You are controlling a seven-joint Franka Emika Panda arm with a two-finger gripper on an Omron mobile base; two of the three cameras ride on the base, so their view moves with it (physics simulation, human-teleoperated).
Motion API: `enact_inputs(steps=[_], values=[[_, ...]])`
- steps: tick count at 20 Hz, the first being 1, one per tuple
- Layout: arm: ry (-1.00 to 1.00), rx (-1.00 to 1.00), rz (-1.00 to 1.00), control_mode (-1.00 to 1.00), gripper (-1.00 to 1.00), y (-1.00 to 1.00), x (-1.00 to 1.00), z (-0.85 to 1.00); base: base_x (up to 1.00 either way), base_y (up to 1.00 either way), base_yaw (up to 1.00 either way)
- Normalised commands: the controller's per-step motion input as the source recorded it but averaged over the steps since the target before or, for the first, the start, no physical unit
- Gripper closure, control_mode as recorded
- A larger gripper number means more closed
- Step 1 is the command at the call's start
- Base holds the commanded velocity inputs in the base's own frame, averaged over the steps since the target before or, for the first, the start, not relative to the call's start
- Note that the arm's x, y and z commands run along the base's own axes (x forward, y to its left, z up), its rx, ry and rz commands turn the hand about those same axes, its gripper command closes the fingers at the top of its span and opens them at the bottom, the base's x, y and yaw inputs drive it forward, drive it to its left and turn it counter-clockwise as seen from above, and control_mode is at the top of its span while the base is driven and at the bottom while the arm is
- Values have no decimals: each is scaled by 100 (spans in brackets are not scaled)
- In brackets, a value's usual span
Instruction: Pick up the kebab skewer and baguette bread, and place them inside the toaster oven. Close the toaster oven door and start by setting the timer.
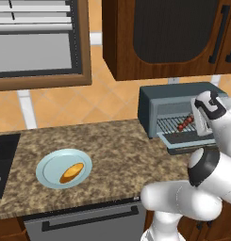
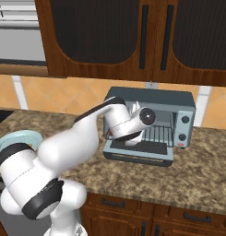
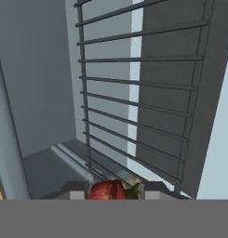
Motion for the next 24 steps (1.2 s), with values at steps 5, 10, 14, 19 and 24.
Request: enact_inputs(steps=[5,10,14,19,24], values=[[0,-5,-4,-100,100,0,24,-2,0,0,0],[0,-3,-4,-100,100,-1,16,-12,0,0,0],[0,0,-2,-100,100,-4,23,-1,0,0,0],[0,0,-3,-100,100,-4,13,-4,0,0,0],[0,0,-1,-100,100,-11,0,-11,0,0,0]])
